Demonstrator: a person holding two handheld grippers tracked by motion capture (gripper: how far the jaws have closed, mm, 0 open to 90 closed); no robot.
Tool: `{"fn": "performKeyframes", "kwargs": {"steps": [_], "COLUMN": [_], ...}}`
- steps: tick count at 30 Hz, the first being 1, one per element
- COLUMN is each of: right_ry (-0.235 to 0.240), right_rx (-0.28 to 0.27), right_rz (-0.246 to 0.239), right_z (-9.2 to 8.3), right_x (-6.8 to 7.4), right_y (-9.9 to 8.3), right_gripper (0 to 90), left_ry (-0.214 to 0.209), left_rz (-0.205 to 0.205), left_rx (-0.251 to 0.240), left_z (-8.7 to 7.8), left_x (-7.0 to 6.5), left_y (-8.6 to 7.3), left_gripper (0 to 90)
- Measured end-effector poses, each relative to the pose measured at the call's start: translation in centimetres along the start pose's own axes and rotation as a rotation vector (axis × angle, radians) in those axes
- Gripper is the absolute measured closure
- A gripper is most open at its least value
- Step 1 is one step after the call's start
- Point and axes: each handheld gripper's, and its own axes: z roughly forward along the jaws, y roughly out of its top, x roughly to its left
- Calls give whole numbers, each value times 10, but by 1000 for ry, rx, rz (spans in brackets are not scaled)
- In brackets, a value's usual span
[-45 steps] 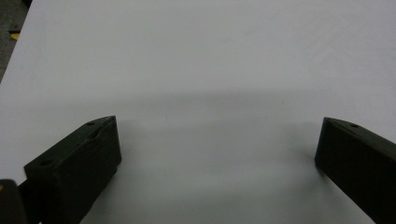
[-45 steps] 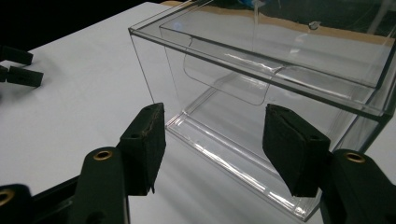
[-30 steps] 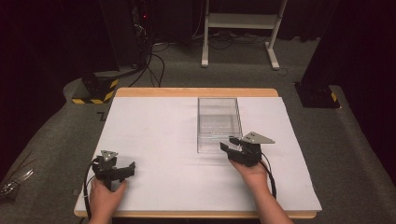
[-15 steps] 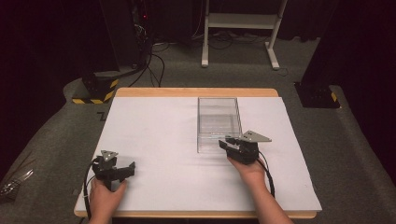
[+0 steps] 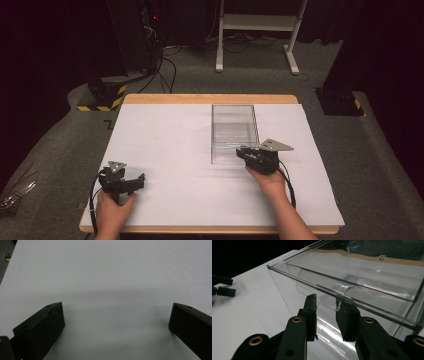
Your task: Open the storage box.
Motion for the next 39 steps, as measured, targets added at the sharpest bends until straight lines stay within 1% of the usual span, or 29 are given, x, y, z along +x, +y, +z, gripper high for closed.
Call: {"fn": "performKeyframes", "kwargs": {"steps": [1, 2, 7, 14, 26, 39], "right_ry": [0, 17, 38, 44, 71, 86], "right_rx": [0, -1, 0, 3, 7, 2], "right_rz": [0, 3, -2, -22, -25, -26], "right_z": [0, -1, -3, -6, -12, -17], "right_x": [0, -2, -5, -5, -7, -7], "right_y": [0, 0, -1, -2, -4, -7], "right_gripper": [718, 735, 758, 775, 809, 832], "left_ry": [0, 0, 0, 0, 0, 1], "left_rz": [0, 0, 0, 0, 0, 0], "left_rx": [0, 0, 0, -1, -1, -1], "left_z": [0, 0, 0, 0, 0, 0], "left_x": [0, 0, 0, 0, 0, 0], "left_y": [0, 0, 0, 0, 0, 0], "left_gripper": [4, 4, 4, 4, 5, 5]}}
